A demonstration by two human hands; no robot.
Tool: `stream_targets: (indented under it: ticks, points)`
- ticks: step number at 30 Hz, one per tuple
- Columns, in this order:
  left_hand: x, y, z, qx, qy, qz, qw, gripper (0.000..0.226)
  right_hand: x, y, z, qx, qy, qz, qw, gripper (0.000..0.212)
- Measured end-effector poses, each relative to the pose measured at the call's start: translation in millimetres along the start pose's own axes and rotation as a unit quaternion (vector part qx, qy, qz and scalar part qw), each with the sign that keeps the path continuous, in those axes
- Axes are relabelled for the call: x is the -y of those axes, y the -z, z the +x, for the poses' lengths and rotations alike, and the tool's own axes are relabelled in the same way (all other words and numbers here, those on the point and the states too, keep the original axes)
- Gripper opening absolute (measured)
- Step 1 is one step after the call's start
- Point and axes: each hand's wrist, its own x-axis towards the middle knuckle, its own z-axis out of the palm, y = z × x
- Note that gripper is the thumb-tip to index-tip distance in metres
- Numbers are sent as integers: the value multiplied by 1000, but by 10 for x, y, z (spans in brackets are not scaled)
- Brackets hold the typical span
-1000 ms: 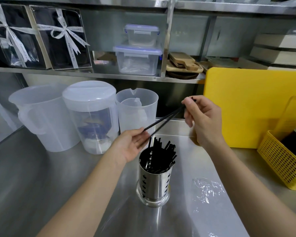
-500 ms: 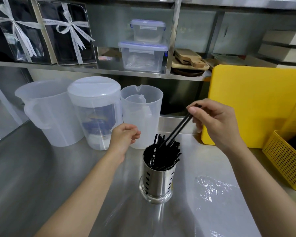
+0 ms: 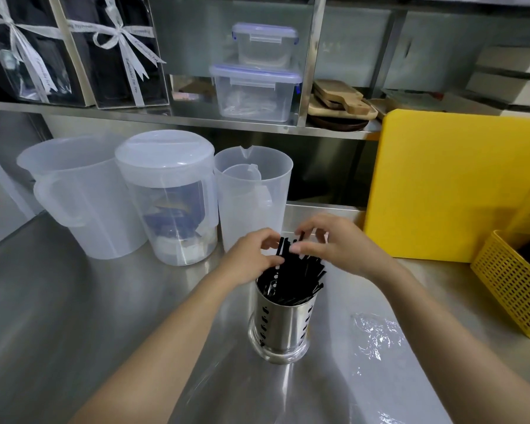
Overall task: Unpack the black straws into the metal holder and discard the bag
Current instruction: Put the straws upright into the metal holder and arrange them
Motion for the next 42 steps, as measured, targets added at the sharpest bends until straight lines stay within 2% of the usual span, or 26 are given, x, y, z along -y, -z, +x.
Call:
stream_targets:
  ticks: [4, 7, 10, 12, 16, 19, 21, 24, 26, 28, 29, 31, 34, 36, 39, 40, 42]
  points:
    - [-14, -56, 28, -35, 8, 32, 999, 15, -53, 24, 47, -115, -29, 122, 985, 21]
    - [-2, -60, 43, -52, 7, 12, 999, 5, -106, 4, 72, -115, -47, 153, 980, 17]
    - [-51, 67, 83, -102, 1, -28, 994, 5, -153, -11, 51, -108, -33, 145, 983, 9]
    - [-149, 228, 93, -127, -9, -105, 986, 10, -170, -21, 39, -108, -24, 127, 986, 10]
    - [-468, 569, 25, -184, -39, -227, 955, 12, -122, -20, 46, -149, 16, 24, 988, 18]
    - [-616, 722, 1, -244, -14, -333, 911, 7, -70, -3, 43, -117, 77, -29, 990, 36]
    - [-607, 750, 16, -238, 29, -423, 874, 4, -49, -16, 34, -107, 130, -34, 985, 49]
    - [-529, 660, 10, -172, 90, -531, 825, 4, 4, -23, 22, -144, 210, 15, 967, 51]
    - [-486, 547, -19, -126, 126, -573, 800, 7, 74, -1, 6, -187, 238, 53, 951, 43]
    - [-453, 448, -44, -89, 162, -586, 789, 9, 163, 29, -19, -232, 250, 90, 936, 27]
    - [-433, 414, -52, -78, 182, -572, 796, 12, 211, 36, -39, -256, 250, 99, 929, 21]
    - [-368, 376, -40, -85, 209, -504, 833, 22, 292, 53, -78, -310, 231, 116, 915, 12]
    - [-258, 367, -15, -161, 202, -393, 882, 21, 328, 110, -147, -338, 190, 170, 906, 6]
    - [-217, 368, -37, -185, 183, -363, 895, 16, 279, 92, -164, -275, 147, 160, 937, 13]
    - [-197, 359, -96, -186, 136, -324, 917, 10, 119, -80, -124, -111, 39, 55, 992, 23]
    - [-200, 356, -122, -181, 114, -310, 926, 9, 55, -149, -123, -86, 11, 31, 996, 26]
    - [-221, 360, -182, -156, 62, -284, 944, 9, -13, -223, -153, -94, -7, 52, 994, 31]
